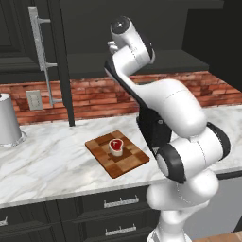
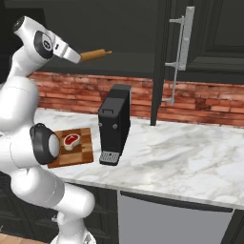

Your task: Open the cabinet, retrieve the rolling pin, and place it next to the meat on the cutting board to prepare for tenderizing.

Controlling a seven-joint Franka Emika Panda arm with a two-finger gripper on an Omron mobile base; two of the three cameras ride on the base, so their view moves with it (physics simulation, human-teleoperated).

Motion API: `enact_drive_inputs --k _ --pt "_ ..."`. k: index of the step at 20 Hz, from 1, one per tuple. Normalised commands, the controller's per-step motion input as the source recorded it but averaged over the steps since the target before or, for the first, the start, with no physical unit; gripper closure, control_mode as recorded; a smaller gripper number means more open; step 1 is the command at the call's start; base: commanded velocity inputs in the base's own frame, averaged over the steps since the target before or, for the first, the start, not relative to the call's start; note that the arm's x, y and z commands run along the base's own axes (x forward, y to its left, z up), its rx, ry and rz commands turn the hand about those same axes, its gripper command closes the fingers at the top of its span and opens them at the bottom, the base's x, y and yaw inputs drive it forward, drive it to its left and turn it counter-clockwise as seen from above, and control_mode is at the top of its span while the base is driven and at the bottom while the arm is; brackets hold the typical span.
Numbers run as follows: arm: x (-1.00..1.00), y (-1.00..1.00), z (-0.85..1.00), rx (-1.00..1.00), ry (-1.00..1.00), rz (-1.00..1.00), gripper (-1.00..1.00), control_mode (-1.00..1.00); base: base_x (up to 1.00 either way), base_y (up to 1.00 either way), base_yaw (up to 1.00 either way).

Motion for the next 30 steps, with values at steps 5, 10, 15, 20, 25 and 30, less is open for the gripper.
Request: enact_drive_inputs --k 5,10,15,20,25,30 --pt "0.37 0.00 -0.02 0.00 0.02 0.00 -1.00 -1.00 0.00 0.00 0.00" --pt "0.41 0.00 -0.05 0.00 0.03 -0.01 -1.00 -1.00 0.00 0.00 0.00" --pt "0.44 0.01 -0.08 0.00 0.04 -0.02 -1.00 -1.00 0.00 0.00 0.00" --pt "0.43 0.06 -0.05 0.00 0.05 -0.04 -1.00 -1.00 0.00 0.00 0.00" --pt "0.42 0.11 -0.03 0.00 0.04 -0.05 -1.00 -1.00 0.00 0.00 0.00" --pt "0.26 0.03 -0.06 0.00 0.01 -0.06 -1.00 -1.00 0.00 0.00 0.00"
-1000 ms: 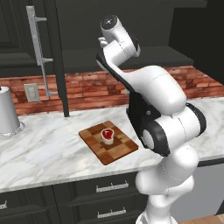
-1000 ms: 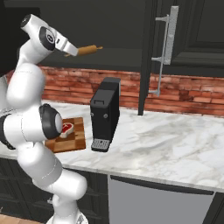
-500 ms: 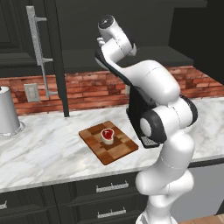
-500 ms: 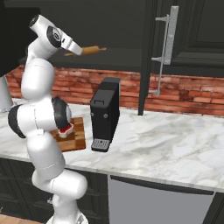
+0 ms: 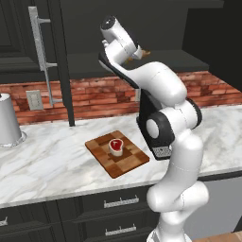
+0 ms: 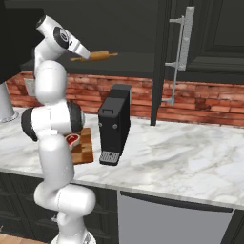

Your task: Open the cabinet, retrieve the rolling pin, and place it next to the meat on the cutting board to prepare for tenderizing.

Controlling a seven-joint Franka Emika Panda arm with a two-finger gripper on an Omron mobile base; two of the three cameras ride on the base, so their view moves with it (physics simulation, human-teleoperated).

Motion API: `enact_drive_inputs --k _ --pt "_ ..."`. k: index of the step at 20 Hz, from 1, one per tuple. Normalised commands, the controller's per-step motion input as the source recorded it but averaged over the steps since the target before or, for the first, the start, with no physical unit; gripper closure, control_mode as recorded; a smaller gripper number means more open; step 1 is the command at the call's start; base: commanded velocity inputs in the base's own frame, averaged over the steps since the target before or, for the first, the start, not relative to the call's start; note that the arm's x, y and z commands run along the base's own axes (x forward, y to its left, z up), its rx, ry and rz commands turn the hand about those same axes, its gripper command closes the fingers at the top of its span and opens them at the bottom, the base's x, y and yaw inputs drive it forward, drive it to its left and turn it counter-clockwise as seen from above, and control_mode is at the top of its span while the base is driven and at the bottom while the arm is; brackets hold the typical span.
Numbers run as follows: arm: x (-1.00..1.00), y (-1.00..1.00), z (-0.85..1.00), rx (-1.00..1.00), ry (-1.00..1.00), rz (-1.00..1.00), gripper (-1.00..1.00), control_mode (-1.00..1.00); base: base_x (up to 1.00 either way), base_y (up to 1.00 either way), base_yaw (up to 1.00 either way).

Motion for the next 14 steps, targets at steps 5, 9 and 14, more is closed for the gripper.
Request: enact_drive_inputs --k 5,9,14 --pt "0.03 -0.02 -0.26 0.00 0.01 -0.07 -1.00 -1.00 0.00 0.00 0.00" --pt "0.00 -0.03 -0.43 0.02 0.00 -0.04 1.00 -1.00 0.00 0.00 0.00" --pt "-0.32 -0.07 -0.17 0.05 -0.06 0.00 1.00 -1.00 0.00 0.00 0.00"
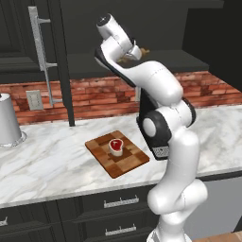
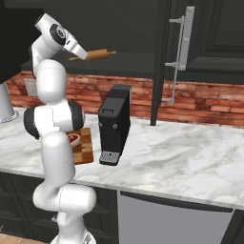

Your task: Open the cabinet, retrieve the rolling pin, and place it next to the meat on the cutting board to prepare for tenderizing.

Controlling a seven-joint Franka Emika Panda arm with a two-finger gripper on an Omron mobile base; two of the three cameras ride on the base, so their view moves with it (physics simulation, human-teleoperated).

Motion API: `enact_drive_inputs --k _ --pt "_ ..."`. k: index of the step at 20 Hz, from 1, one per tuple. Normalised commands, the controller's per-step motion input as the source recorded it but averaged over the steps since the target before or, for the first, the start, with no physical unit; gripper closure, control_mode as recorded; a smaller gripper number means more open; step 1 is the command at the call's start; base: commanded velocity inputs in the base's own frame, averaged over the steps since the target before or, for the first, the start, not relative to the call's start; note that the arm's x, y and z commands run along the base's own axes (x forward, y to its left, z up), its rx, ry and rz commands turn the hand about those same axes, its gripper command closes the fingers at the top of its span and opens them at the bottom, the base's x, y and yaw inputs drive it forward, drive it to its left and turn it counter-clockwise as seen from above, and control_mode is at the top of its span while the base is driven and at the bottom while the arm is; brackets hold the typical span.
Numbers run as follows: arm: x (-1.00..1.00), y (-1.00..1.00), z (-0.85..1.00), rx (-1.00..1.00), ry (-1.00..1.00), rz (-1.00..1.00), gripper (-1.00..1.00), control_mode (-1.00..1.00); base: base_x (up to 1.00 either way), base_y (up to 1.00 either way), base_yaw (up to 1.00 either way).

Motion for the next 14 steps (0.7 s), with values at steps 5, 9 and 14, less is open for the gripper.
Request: enact_drive_inputs --k 5,9,14 --pt "-0.97 -0.08 -0.08 0.02 -0.32 0.00 1.00 -1.00 0.00 0.00 0.00" --pt "-1.00 -0.26 0.00 0.04 -0.30 0.01 1.00 -1.00 0.00 0.00 0.00" --pt "-1.00 -0.28 0.00 0.10 -0.16 0.01 1.00 -1.00 0.00 0.00 0.00"
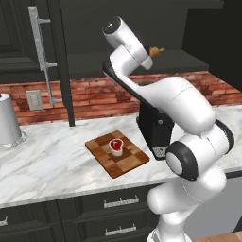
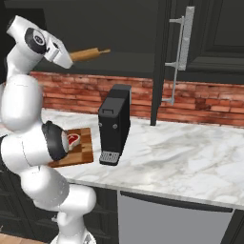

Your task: Open the cabinet, retrieve the rolling pin, and place it next to the meat on the cutting board to prepare for tenderizing.

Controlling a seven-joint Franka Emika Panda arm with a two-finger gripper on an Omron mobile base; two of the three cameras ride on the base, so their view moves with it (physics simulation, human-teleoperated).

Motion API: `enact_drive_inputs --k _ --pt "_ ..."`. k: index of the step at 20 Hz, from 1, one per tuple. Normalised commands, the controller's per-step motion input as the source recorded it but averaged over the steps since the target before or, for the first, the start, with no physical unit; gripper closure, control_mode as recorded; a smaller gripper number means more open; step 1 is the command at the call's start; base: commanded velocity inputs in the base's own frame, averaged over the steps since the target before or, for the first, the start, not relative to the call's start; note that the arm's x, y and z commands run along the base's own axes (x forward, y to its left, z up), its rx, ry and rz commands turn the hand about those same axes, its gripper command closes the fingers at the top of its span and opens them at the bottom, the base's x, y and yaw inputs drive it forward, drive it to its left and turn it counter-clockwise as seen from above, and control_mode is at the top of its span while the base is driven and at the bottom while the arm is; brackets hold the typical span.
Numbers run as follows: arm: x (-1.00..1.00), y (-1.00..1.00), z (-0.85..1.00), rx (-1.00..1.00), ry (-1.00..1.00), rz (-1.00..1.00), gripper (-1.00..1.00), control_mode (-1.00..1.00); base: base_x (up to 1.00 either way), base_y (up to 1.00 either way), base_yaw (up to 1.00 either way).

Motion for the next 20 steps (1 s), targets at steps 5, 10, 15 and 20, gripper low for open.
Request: enact_drive_inputs --k 5,10,15,20 --pt "-1.00 -0.11 -0.02 0.09 -0.04 0.04 1.00 -1.00 0.00 0.00 0.00" --pt "-1.00 0.00 -0.02 0.05 0.00 0.07 1.00 -1.00 0.00 0.00 0.00" --pt "-1.00 0.00 -0.17 0.01 0.01 0.11 1.00 -1.00 0.00 0.00 0.00" --pt "-0.86 0.02 -0.45 0.00 0.07 0.20 1.00 -1.00 0.00 0.00 0.00"
